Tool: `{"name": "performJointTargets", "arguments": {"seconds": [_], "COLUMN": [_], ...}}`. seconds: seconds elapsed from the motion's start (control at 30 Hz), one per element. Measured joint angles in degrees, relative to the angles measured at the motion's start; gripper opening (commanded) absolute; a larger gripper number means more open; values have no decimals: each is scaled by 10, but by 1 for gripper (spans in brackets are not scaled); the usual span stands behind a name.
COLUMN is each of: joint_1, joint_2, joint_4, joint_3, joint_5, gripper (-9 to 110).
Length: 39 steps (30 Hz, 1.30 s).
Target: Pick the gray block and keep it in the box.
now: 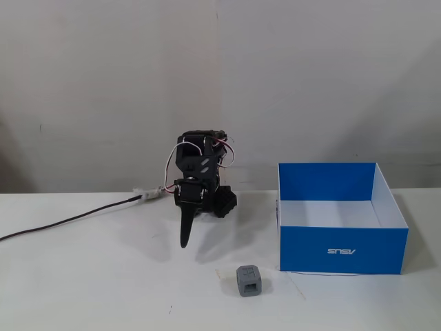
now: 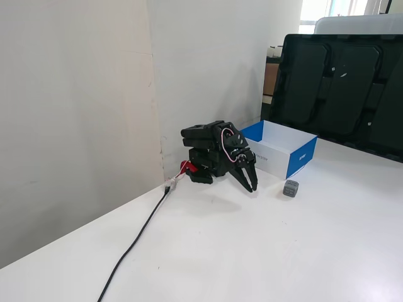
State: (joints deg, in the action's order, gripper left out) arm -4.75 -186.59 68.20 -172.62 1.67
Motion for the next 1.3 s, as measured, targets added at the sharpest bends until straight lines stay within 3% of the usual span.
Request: {"name": "performJointTargets", "arguments": {"seconds": [0.93,1.1,1.3], "joint_1": [69,94,142], "joint_2": [0,17,223], "joint_4": [19,-25,-41], "joint_3": [15,97,280], "joint_5": [12,10,-25], "gripper": [0,0,0]}}
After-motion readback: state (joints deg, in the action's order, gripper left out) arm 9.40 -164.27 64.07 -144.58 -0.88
